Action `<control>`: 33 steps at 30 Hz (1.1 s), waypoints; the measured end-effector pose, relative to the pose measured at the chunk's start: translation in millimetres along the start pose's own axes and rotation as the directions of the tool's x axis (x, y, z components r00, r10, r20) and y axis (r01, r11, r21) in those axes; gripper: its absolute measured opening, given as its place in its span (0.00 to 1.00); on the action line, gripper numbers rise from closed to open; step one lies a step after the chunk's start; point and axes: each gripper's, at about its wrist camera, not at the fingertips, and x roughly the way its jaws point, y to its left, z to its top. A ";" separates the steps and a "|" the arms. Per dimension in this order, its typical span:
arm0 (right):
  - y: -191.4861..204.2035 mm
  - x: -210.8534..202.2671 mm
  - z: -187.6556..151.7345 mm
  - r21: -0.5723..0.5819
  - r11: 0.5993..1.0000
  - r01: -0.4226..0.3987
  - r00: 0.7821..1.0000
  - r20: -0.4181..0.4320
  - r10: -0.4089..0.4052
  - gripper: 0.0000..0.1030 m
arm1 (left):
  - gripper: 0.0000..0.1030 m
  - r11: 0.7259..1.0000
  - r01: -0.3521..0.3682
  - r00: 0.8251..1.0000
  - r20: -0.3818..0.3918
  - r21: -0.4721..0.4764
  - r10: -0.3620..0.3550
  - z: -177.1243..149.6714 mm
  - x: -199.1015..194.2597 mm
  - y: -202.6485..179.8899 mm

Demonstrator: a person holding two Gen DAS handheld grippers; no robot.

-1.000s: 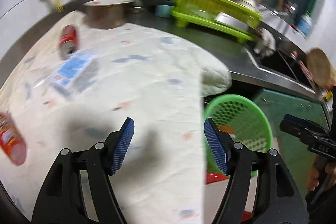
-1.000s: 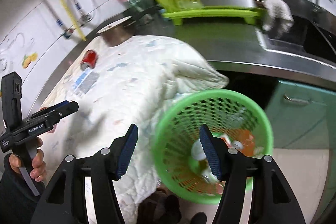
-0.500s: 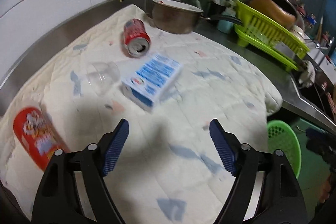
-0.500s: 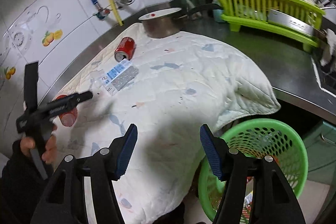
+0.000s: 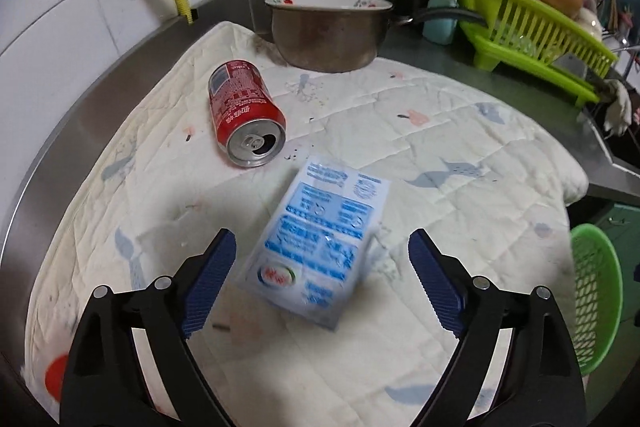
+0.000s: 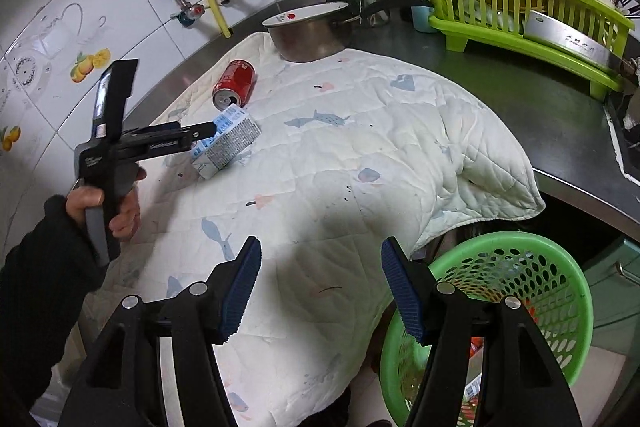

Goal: Collect trash
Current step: 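Grasp the blue-and-white milk pouch from the mat with the left gripper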

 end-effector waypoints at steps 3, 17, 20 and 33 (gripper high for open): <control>-0.5 4.1 1.6 0.000 1.000 0.001 1.000 -0.006 -0.001 0.59 | 0.85 1.000 0.019 0.999 -0.026 0.001 -0.019 3.1 12.8 4.1; 1.1 14.9 10.3 -0.012 1.000 -0.001 1.000 -0.011 0.000 0.59 | 0.75 0.995 0.009 0.998 -0.062 0.099 -0.003 3.9 40.2 -6.0; 0.6 14.6 11.1 -0.013 1.000 0.003 1.000 -0.011 -0.003 0.59 | 0.71 0.995 0.017 0.998 -0.062 0.095 -0.011 4.1 40.2 -3.6; 1.6 12.8 9.3 -0.011 1.000 0.008 1.000 -0.008 -0.008 0.59 | 0.69 0.994 0.021 0.997 -0.082 0.103 -0.013 4.3 47.3 -3.6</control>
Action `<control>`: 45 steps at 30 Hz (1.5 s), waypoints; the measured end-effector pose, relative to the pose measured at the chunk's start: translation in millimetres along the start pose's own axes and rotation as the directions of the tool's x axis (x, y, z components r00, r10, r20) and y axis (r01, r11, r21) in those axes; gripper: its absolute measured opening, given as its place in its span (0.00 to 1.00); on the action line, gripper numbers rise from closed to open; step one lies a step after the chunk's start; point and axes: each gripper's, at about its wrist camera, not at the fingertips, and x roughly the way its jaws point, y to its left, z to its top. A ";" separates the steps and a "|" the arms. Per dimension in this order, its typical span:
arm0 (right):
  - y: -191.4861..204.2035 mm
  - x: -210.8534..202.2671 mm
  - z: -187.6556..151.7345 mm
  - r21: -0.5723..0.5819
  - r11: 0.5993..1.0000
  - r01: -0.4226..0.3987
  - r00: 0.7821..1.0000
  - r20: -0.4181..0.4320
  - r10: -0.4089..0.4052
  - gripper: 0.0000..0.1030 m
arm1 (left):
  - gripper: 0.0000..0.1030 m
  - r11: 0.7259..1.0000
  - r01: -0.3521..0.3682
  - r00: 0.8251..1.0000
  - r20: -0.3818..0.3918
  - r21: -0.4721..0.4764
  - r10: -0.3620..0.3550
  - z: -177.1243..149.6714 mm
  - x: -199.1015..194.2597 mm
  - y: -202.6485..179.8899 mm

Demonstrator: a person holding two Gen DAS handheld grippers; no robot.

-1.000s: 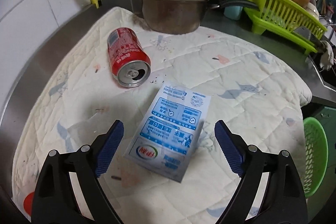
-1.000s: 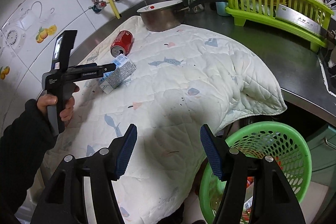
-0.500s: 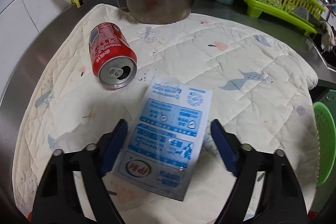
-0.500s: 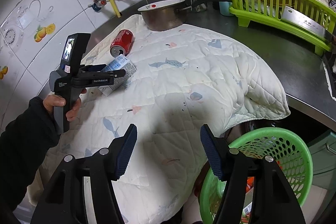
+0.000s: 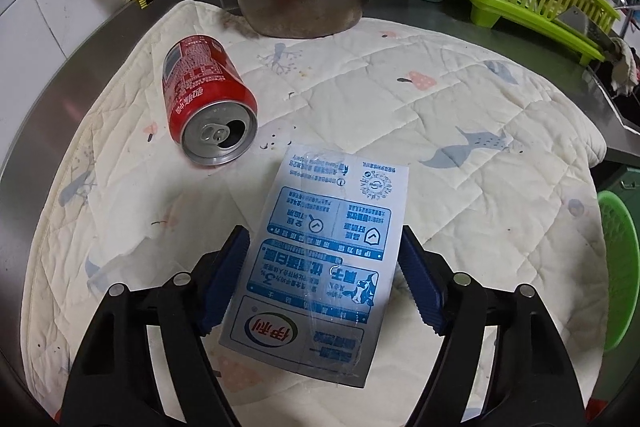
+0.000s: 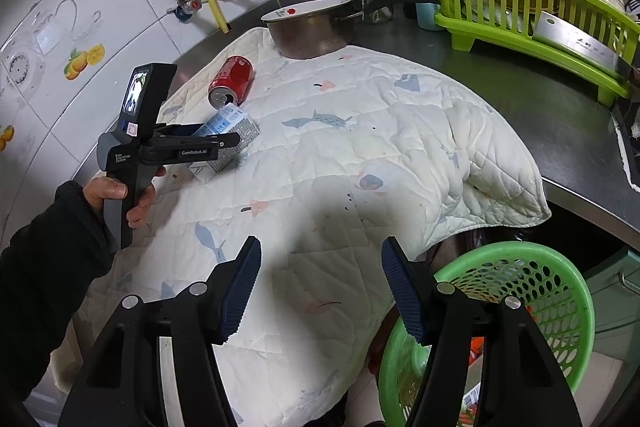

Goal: Collect trash
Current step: 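Grasp the blue-and-white milk pouch from the mat with the left gripper, then grasp the clear plastic cup with the right gripper while the left holds the pouch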

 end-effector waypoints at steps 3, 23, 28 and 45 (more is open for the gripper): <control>2.8 -1.5 0.5 -0.005 1.000 -0.002 1.000 0.003 0.002 0.59 | 0.65 1.000 -0.014 1.000 0.016 0.001 0.014 -2.6 -4.9 -3.9; 61.8 33.0 40.6 -0.146 0.980 -0.133 0.991 -0.005 0.134 0.59 | 0.63 0.957 -0.110 0.969 0.185 -0.270 0.163 -93.1 -158.4 41.9; 107.6 63.5 52.9 -0.203 0.956 -0.214 0.977 -0.038 0.210 0.59 | 0.63 0.920 -0.147 0.953 0.198 -0.364 0.230 -125.1 -193.0 62.7; 202.3 184.5 96.9 -0.268 0.897 -0.353 0.935 -0.148 0.323 0.52 | 0.62 0.878 -0.140 0.946 0.198 -0.458 0.255 -172.6 -214.3 80.8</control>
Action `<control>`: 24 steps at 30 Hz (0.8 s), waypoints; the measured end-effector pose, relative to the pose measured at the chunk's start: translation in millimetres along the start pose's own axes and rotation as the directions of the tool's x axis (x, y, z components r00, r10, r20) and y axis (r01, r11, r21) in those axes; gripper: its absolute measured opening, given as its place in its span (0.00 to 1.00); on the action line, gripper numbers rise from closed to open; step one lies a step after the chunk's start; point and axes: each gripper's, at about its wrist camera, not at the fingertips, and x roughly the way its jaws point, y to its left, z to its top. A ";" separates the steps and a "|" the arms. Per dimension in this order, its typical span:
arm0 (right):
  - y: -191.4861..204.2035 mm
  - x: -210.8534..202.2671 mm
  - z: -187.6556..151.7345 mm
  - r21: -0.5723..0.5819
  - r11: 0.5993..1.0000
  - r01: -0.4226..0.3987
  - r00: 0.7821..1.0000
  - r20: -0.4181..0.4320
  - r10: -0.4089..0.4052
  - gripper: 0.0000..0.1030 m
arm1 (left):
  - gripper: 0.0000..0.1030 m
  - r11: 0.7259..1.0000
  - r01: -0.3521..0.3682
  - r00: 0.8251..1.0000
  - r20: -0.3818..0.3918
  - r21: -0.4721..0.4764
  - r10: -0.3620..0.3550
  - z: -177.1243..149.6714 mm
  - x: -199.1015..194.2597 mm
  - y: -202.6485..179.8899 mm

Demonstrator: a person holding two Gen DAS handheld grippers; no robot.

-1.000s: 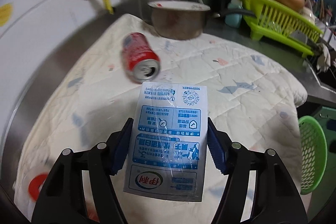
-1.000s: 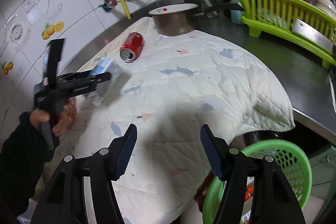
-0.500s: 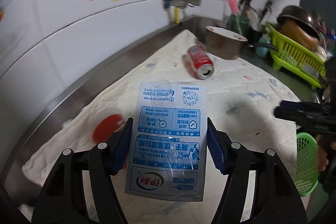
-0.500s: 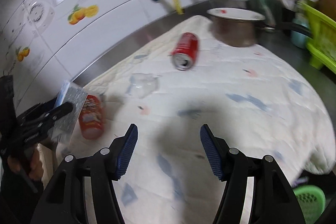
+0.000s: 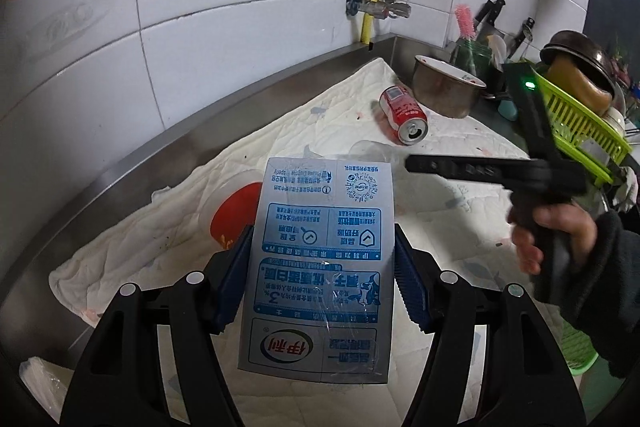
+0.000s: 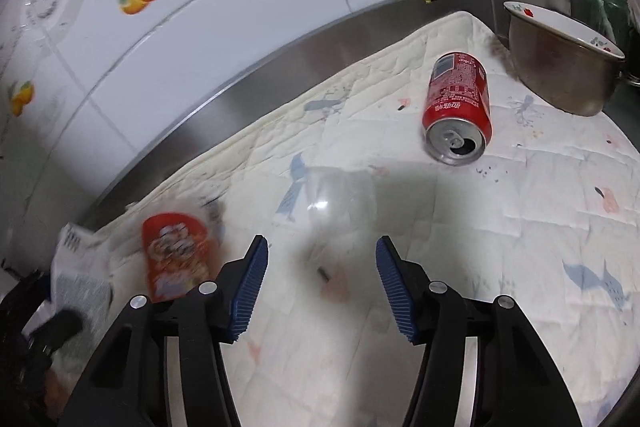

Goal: Collect trash
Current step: 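Grasp the clear plastic cup with the right gripper while the left holds the pouch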

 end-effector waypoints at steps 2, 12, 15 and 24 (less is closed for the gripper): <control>-1.7 11.6 5.9 0.000 1.000 -0.005 1.000 -0.007 0.005 0.52 | 0.62 1.000 0.006 1.000 -0.001 -0.005 -0.006 -1.3 -0.3 1.8; -8.1 52.0 22.7 -0.015 0.999 0.042 0.998 -0.043 -0.043 0.52 | 0.62 1.000 0.010 1.000 -0.001 -0.013 -0.010 -1.4 2.1 4.3; -13.8 60.1 25.0 -0.007 0.999 0.045 0.998 -0.051 -0.045 0.52 | 0.62 1.000 0.012 1.000 -0.005 -0.009 -0.012 -1.7 3.5 2.7; -7.9 49.7 15.9 -0.028 0.999 0.026 0.999 -0.039 -0.027 0.45 | 0.62 1.000 0.019 1.000 -0.012 -0.007 -0.019 -0.7 7.3 -0.1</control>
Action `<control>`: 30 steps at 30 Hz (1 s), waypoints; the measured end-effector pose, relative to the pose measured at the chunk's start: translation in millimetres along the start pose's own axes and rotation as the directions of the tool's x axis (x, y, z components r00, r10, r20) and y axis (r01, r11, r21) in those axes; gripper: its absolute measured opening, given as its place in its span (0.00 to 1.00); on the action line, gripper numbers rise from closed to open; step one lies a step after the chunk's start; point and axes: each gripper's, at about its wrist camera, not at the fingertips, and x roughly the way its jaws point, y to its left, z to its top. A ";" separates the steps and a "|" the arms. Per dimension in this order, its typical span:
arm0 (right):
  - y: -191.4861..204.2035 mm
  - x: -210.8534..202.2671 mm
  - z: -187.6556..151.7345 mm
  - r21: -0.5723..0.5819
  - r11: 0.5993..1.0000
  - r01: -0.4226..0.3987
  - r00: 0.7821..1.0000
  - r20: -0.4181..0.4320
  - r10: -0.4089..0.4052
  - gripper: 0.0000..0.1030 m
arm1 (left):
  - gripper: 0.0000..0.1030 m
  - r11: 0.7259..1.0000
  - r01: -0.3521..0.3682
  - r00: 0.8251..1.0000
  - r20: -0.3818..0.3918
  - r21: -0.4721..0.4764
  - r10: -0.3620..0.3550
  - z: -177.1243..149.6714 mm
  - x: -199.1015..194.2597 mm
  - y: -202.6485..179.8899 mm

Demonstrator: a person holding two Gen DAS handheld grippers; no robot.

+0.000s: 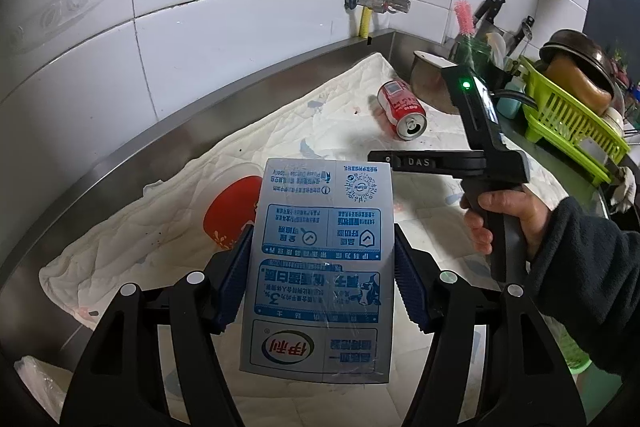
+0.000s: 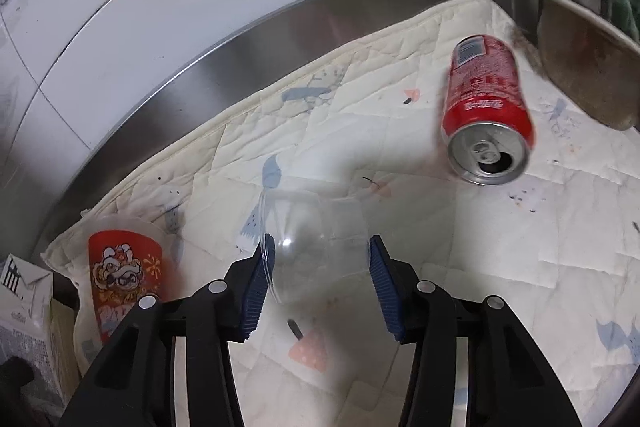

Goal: Collect trash
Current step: 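Grasp the clear plastic cup with the right gripper while the left holds the pouch, then carry the clear cup and milk pouch over the green basket with both grippers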

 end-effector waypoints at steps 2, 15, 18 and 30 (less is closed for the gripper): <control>1.4 -12.7 -5.1 0.007 1.000 -0.005 1.000 0.011 0.005 0.44 | 0.62 1.000 0.002 1.000 -0.001 0.001 -0.002 0.5 -0.6 -1.9; -8.3 -89.5 -62.8 0.043 0.998 0.048 0.999 0.022 -0.049 0.00 | 0.62 0.996 0.075 0.997 0.007 0.058 -0.075 1.4 -8.1 -43.9; -6.5 -98.2 -65.8 0.073 0.997 0.000 0.999 0.034 -0.002 0.09 | 0.62 0.995 0.085 0.996 0.015 0.055 -0.086 2.6 -12.3 -45.3; 40.3 -63.2 -52.4 -0.057 0.998 -0.010 1.000 0.006 0.010 0.41 | 0.62 0.999 0.034 0.999 0.026 0.005 -0.034 1.7 -19.3 -8.7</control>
